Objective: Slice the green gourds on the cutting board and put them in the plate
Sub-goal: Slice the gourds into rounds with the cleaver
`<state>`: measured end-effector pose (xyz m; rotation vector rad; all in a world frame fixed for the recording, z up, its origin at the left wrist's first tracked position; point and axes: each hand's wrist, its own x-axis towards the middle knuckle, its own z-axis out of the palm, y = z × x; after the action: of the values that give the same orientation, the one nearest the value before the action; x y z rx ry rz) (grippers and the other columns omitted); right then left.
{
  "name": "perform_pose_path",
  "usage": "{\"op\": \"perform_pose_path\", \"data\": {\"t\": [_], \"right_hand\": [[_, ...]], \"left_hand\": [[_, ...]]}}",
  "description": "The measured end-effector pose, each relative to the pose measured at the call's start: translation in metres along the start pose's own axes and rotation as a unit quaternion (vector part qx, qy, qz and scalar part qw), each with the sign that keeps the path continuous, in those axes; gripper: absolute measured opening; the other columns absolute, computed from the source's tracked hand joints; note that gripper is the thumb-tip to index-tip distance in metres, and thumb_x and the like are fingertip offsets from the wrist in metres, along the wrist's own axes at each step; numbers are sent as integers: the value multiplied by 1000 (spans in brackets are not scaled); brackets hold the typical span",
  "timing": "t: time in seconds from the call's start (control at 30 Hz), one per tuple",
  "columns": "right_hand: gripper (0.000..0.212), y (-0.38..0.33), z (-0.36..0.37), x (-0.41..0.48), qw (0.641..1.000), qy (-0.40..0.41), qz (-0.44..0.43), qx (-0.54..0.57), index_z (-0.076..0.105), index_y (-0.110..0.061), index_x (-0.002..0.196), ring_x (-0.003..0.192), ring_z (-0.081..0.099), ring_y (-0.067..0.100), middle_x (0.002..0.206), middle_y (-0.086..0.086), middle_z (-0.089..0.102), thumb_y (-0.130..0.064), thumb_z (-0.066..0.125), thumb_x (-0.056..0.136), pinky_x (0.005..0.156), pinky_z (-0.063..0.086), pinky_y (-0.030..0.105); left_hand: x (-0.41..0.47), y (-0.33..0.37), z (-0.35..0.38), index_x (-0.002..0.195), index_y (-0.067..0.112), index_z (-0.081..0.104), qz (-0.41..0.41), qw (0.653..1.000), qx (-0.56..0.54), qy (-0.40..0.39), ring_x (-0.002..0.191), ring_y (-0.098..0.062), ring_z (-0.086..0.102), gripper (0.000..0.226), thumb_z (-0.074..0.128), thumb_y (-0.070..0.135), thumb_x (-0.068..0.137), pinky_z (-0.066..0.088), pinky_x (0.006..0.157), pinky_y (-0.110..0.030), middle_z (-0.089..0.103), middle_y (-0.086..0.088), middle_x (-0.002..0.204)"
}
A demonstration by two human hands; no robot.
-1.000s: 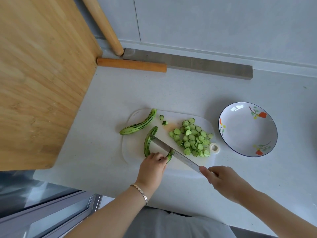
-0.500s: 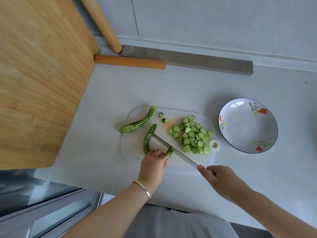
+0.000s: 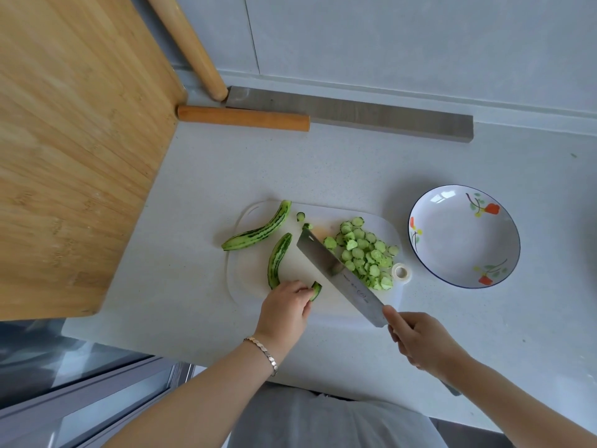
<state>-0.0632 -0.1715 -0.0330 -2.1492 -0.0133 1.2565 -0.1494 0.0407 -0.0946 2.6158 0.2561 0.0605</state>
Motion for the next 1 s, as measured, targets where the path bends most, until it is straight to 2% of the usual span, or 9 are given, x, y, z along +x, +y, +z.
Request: {"op": "perform_pose_path", "data": {"t": [0.1, 0.27, 0.53, 0.77, 1.0], "right_hand": [[53, -3, -4, -5, 998, 8, -27, -59, 42, -13, 62, 45, 33, 13, 46, -7, 37, -59, 40, 87, 50, 31, 23], [53, -5, -1, -8, 993, 5, -38, -113, 40, -11, 65, 50, 31, 15, 56, 2, 37, -60, 39, 87, 56, 30, 25], [53, -6, 10, -4, 987, 17, -49, -151, 28, -14, 58, 49, 26, 12, 54, -1, 31, -53, 40, 92, 51, 25, 24], [52, 5, 11, -3, 995, 12, -40, -89, 38, -11, 64, 48, 27, 13, 55, 1, 32, -57, 41, 89, 52, 27, 23], [51, 1, 5, -9, 991, 12, -60, -117, 36, -12, 63, 48, 26, 12, 55, -1, 33, -55, 41, 90, 51, 25, 25]], "left_hand": [[-1, 1, 0, 75, 8, 73, 3, 1000, 3, 3, 61, -21, 62, 30, 85, -3, 50, 50, 49, -20, 65, -1, 70], [-2, 3, 1, 73, 9, 74, 2, 1000, 5, 6, 61, -19, 61, 30, 86, -2, 48, 47, 49, -18, 65, 0, 69], [-1, 2, 0, 72, 10, 74, 2, 1000, 5, -1, 61, -17, 61, 27, 86, 0, 50, 47, 49, -17, 66, 2, 68], [-3, -4, -2, 77, 8, 73, 7, 1000, -7, -3, 65, -19, 63, 32, 85, -2, 50, 51, 53, -20, 66, -1, 73], [-4, -2, 0, 76, 7, 73, 4, 1000, -7, -3, 64, -20, 62, 32, 85, -5, 49, 50, 49, -20, 65, -2, 72]]}}
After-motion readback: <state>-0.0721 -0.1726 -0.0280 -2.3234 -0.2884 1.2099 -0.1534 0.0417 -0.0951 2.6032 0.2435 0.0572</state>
